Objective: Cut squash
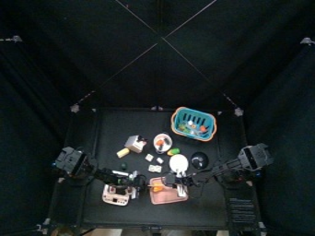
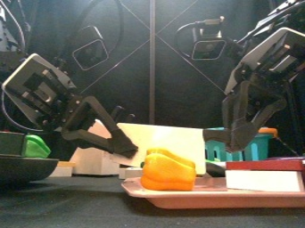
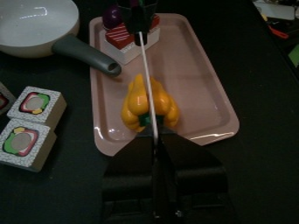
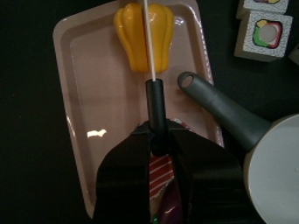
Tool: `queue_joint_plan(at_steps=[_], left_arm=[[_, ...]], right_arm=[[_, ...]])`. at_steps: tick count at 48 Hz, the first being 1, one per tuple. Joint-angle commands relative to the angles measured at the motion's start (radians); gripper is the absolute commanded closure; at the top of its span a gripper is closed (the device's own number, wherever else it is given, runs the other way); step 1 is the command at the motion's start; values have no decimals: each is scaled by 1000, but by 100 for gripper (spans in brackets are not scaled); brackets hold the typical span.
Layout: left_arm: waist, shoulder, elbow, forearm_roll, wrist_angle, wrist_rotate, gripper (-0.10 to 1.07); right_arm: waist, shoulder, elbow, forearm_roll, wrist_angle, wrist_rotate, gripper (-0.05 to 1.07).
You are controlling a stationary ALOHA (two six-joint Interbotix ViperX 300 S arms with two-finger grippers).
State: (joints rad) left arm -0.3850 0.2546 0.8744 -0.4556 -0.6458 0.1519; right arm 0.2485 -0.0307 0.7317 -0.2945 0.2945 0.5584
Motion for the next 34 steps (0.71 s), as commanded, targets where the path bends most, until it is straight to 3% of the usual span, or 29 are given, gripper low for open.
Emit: queue_joint_plan(at_steps=[1,34], left_arm=[[-3,3,5,-3,17,-2,59],[-3,2,-17,-2,44,5,59]], right_arm=[[-6,-8,-9,0,5,2,65],[-6,-2,-14,0,5,2,65]])
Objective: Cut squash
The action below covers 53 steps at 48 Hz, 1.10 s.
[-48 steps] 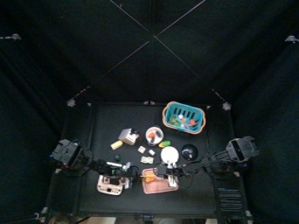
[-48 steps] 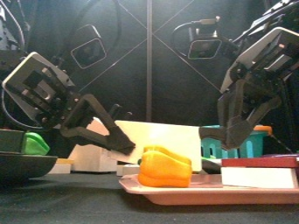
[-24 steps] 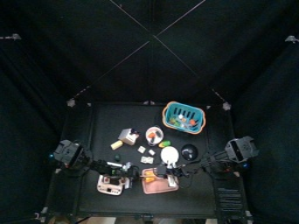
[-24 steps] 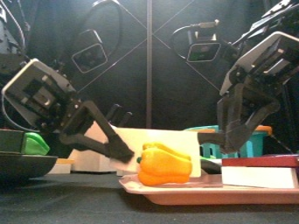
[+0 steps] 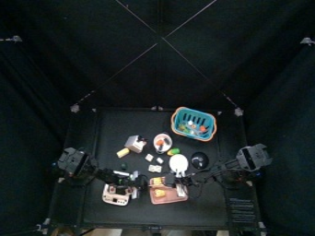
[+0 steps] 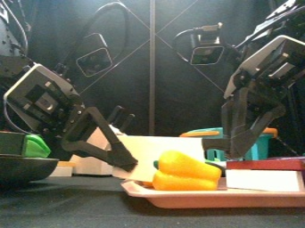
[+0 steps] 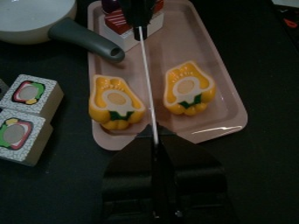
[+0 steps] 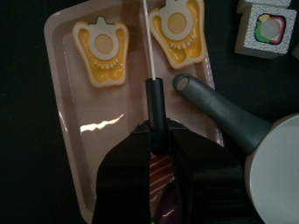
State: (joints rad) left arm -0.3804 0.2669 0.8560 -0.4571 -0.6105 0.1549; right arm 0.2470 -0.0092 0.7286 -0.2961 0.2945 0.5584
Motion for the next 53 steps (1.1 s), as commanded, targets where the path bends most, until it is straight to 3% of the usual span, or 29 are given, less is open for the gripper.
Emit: queue_joint_plan(at_steps=[1,53], left_arm=[[-8,-12,2,0,8,2,59],[-2,-44,-12,8,9,5,59]], right_arm=[[-5,-25,-12,2,5,2,65],[-5,-58,-17,2,6,-6,65]])
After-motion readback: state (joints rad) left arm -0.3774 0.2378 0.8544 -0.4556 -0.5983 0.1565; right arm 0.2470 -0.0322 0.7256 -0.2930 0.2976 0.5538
